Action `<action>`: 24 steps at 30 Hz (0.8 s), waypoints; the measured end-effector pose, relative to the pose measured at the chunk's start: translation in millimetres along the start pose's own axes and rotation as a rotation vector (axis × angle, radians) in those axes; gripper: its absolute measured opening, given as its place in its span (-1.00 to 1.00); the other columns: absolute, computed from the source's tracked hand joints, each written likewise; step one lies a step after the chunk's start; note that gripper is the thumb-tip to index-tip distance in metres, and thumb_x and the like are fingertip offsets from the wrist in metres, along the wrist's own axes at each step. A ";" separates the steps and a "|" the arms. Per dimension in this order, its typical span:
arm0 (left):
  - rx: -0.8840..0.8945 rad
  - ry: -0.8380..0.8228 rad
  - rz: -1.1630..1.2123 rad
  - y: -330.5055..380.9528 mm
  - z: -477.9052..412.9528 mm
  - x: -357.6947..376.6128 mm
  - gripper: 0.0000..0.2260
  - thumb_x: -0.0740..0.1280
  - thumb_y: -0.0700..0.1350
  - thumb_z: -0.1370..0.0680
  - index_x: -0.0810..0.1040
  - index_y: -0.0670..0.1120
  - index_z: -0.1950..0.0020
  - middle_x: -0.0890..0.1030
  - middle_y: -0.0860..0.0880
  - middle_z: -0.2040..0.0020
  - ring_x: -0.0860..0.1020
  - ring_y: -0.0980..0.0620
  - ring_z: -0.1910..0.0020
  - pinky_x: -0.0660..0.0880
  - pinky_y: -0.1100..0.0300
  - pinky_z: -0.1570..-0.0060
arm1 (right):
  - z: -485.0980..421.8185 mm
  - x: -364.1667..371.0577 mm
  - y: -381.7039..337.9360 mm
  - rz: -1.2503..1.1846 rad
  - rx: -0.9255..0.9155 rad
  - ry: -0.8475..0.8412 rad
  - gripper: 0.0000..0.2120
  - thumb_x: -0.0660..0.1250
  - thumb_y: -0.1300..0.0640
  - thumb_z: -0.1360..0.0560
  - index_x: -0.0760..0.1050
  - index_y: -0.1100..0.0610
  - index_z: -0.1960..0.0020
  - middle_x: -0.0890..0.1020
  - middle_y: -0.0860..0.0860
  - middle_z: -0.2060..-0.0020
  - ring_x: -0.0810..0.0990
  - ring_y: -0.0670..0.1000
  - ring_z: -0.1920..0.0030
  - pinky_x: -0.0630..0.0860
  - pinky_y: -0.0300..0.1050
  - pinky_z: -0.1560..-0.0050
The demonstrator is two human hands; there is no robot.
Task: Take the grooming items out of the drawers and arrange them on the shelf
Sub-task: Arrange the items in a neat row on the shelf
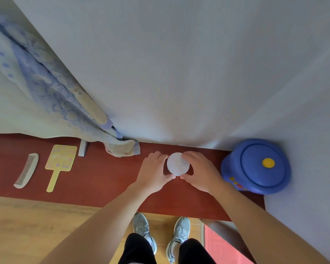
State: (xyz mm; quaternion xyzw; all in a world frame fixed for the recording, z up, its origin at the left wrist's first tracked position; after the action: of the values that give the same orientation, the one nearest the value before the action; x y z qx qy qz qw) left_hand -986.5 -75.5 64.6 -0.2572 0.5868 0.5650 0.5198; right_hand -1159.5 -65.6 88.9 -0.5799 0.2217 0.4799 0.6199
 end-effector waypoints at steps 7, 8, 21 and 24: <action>0.010 -0.001 0.018 -0.1 0.3 0.1 -0.42 0.45 0.22 -0.42 0.48 -0.03 -0.33 0.51 0.03 -0.13 0.45 0.01 -0.10 0.42 0.12 -0.09 | 2.1 -0.6 -2.1 -0.001 -0.029 0.014 -0.40 0.44 -0.06 -0.42 0.40 0.10 -0.39 0.44 -0.08 -0.36 0.38 -0.02 -0.33 0.39 -0.10 -0.29; 0.013 0.000 0.021 -0.1 0.1 -0.2 -0.42 0.45 0.22 -0.42 0.48 -0.04 -0.33 0.51 0.03 -0.12 0.45 0.01 -0.09 0.43 0.12 -0.10 | 1.9 -0.6 -2.3 -0.002 -0.034 0.014 -0.41 0.44 -0.06 -0.42 0.41 0.11 -0.38 0.44 -0.08 -0.35 0.39 -0.01 -0.32 0.40 -0.11 -0.28; 0.046 0.003 0.026 -1.7 -1.4 -0.2 -0.42 0.47 0.21 -0.41 0.48 -0.05 -0.32 0.51 0.00 -0.11 0.46 -0.02 -0.06 0.43 0.09 -0.09 | 1.6 2.9 -2.4 -0.005 -0.038 0.022 -0.48 0.42 -0.10 -0.41 0.43 0.12 -0.29 0.48 -0.09 -0.22 0.43 0.00 -0.16 0.43 -0.11 -0.16; 0.046 -0.001 0.038 -1.8 -2.4 -0.4 -0.43 0.48 0.21 -0.40 0.49 -0.05 -0.30 0.51 0.00 -0.10 0.46 -0.02 -0.04 0.43 0.08 -0.07 | 1.6 2.8 -2.5 -0.007 -0.032 0.023 -0.48 0.40 -0.11 -0.42 0.44 0.12 -0.28 0.48 -0.08 -0.21 0.43 0.00 -0.16 0.42 -0.12 -0.17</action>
State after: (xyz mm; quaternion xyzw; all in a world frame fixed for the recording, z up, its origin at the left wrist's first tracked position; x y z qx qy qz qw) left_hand -985.5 -78.3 63.8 -0.2339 0.6042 0.5614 0.5149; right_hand -1156.5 -62.8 88.2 -0.5960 0.2190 0.4745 0.6096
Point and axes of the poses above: each hand's wrist, its own z-axis away from the middle knuckle, its own x-axis out of the palm, y = z × x, the point moved 5 cm from there along -z, towards the middle knuckle
